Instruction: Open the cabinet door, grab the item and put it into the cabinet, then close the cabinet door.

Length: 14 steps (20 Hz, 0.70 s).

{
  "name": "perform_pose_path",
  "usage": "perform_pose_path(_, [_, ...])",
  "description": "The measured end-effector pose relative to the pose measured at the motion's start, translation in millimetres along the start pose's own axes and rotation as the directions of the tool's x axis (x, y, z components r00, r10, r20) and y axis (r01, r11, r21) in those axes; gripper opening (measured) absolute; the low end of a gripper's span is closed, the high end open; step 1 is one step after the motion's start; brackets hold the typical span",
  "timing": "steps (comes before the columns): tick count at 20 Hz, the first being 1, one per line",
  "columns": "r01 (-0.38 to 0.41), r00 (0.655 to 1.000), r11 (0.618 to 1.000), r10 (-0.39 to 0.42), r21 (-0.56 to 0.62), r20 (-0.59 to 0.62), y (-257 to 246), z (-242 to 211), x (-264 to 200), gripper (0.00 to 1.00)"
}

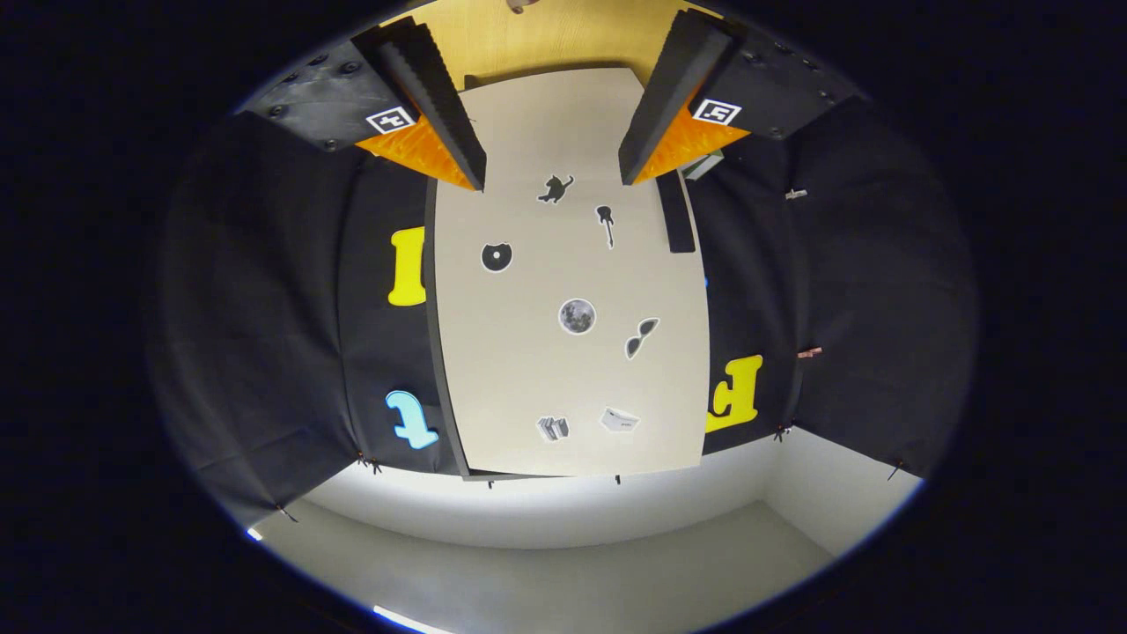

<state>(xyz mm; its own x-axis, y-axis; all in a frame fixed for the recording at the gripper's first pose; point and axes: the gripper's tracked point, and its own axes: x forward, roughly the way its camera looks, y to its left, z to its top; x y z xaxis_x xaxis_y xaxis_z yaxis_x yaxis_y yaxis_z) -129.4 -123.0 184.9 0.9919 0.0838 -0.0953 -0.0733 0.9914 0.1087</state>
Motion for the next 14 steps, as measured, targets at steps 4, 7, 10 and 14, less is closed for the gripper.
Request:
perform_pose_path(4, [-0.003,1.0,1.0,0.003,0.005,0.005,-0.8,0.7,-1.8,0.98])
perform_pose_path(7, [0.006,1.0,1.0,-0.006,-0.002,-0.005,-1.1,-1.1,-2.1,0.98])
perform_pose_path(10, [0.003,1.0,1.0,-0.003,-0.002,-0.007,-0.4,-1.4,-2.7,0.98])
perform_pose_path(14, [-0.008,1.0,1.0,0.008,-0.009,-0.015,-0.4,-2.6,-4.0,0.98])
